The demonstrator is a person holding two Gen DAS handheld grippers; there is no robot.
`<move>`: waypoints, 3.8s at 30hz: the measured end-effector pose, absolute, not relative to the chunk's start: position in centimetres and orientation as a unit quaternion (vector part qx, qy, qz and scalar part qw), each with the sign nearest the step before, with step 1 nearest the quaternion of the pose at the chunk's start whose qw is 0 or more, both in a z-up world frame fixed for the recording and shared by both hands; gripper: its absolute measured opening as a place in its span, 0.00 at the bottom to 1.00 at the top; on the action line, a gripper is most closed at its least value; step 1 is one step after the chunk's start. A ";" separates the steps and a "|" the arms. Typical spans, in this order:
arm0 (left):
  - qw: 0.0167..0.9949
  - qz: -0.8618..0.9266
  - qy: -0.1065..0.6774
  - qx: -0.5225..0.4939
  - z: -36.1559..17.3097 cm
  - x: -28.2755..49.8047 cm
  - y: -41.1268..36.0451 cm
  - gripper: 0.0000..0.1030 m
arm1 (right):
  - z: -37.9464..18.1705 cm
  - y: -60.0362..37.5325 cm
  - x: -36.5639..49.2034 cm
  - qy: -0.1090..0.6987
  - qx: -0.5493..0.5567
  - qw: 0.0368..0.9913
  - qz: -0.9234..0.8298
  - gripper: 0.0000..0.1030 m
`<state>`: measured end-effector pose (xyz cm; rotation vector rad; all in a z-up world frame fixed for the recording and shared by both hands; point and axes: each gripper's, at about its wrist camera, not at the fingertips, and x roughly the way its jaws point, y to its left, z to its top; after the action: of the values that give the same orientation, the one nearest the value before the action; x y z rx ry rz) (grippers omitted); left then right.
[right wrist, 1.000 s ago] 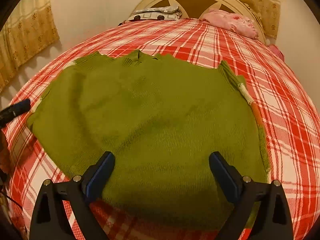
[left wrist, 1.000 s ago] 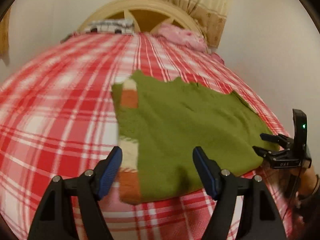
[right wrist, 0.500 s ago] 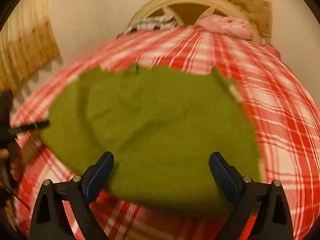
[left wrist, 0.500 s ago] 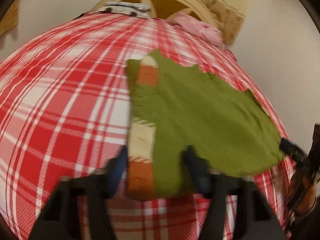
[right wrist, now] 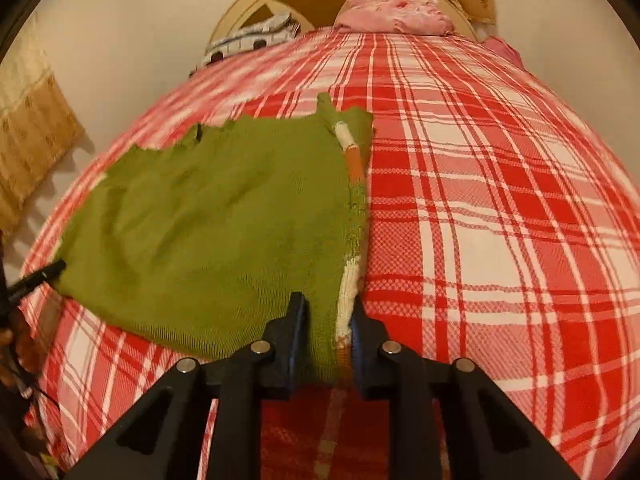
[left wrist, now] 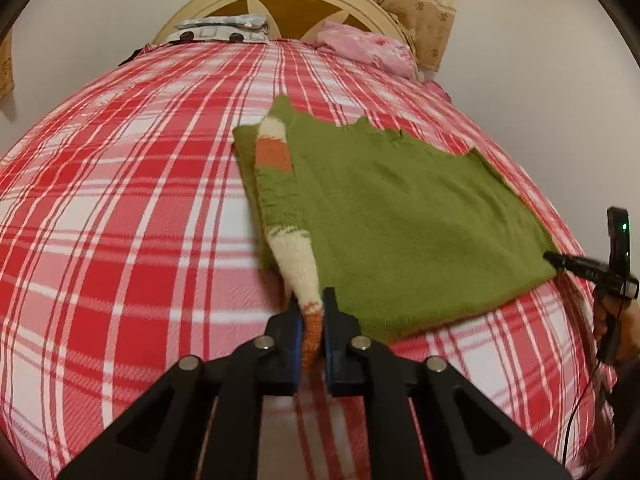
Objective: Fold small clothes
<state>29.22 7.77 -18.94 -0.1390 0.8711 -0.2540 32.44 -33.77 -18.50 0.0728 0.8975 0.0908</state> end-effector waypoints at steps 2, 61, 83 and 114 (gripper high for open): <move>0.897 -0.123 0.422 -0.056 -19.3 28.6 7.8 0.08 | -18.2 -33.5 31.7 0.435 0.011 0.899 0.037 0.12; 0.917 -0.058 0.388 -0.067 -18.4 25.7 15.0 0.81 | -19.3 -12.2 34.6 0.412 -0.142 0.889 0.142 0.83; 0.907 -0.093 0.397 -0.111 -18.2 32.2 18.4 0.81 | -20.2 3.2 30.8 0.283 -0.364 0.866 0.193 0.83; 0.848 -0.227 0.432 -0.208 -20.6 45.5 13.9 0.81 | -20.4 3.3 31.8 0.305 -0.301 0.878 0.214 0.37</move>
<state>45.52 13.86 -20.61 -0.4375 0.9112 -0.4785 31.76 3.27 -20.38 -0.6284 0.6361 0.4463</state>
